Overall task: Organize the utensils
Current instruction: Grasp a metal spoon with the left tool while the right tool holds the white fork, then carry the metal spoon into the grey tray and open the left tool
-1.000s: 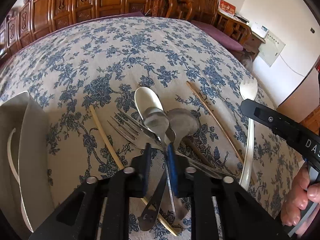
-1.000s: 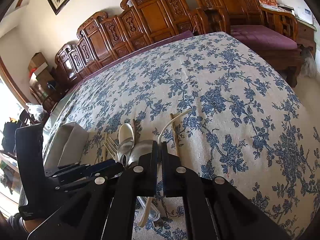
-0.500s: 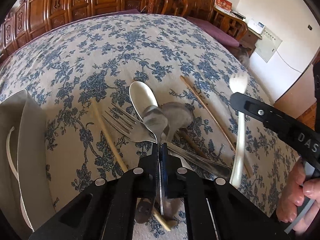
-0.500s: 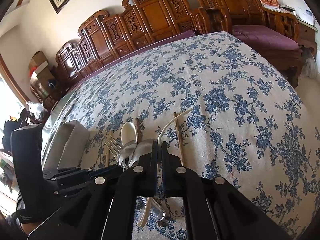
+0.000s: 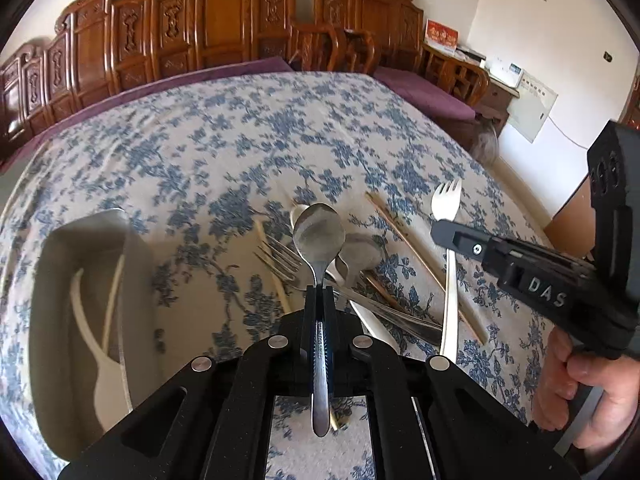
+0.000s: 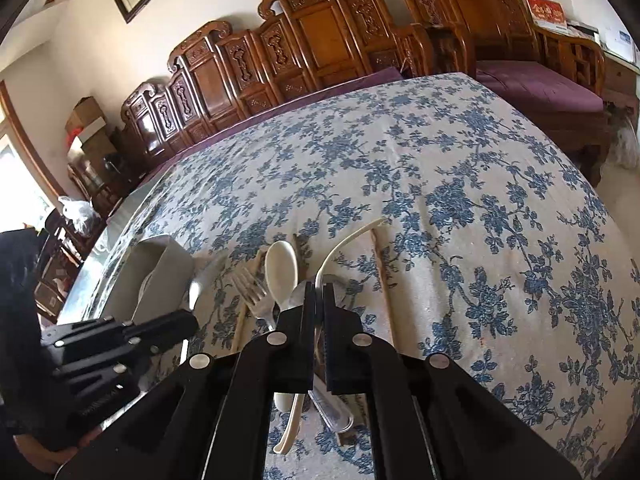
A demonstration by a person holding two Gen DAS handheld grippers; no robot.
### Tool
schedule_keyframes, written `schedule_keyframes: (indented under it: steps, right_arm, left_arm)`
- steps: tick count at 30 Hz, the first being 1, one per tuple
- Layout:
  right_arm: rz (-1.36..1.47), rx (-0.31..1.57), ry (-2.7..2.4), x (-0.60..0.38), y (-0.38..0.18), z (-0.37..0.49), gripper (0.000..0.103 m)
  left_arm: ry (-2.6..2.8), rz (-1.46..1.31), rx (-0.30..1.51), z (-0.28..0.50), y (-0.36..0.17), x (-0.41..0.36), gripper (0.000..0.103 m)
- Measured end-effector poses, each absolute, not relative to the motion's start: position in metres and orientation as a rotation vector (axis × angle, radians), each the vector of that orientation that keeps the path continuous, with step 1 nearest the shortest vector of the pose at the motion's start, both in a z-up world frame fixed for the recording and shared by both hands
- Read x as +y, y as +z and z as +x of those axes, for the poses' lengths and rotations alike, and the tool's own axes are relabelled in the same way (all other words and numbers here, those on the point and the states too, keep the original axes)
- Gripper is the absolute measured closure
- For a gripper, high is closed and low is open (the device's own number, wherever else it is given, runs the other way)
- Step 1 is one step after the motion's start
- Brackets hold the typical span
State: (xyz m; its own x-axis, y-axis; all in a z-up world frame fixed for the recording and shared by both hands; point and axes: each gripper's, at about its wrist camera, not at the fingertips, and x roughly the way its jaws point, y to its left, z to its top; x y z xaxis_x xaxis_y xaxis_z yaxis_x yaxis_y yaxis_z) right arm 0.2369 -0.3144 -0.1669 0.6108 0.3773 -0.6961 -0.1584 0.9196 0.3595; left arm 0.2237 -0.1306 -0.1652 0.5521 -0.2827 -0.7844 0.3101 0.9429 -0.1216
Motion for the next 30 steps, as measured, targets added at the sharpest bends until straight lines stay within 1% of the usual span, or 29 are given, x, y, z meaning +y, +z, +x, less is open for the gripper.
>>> schedule_keyframes:
  steps: [8, 15, 21, 30]
  right_arm:
    - [0.266, 0.849, 0.33, -0.307, -0.162, 0.232, 0.099]
    - [0.227, 0.816, 0.393, -0.28, -0.148, 0.22, 0.099]
    - [0.162, 0.802, 0.438, -0.255, -0.142, 0.209, 0.099]
    - [0.149, 0.803, 0.447, -0.252, -0.143, 0.207, 0.099]
  left_arm:
    - [-0.336, 0.036, 0.873, 0.208, -0.142, -0.115, 0.101]
    - [-0.302, 0.049, 0.842, 0.196, -0.126, -0.092, 0.101]
    - [-0.251, 0.05, 0.835, 0.193, -0.121, -0.065, 0.101]
    - [-0.182, 0.037, 0.833, 0.2, -0.125, -0.024, 0.101]
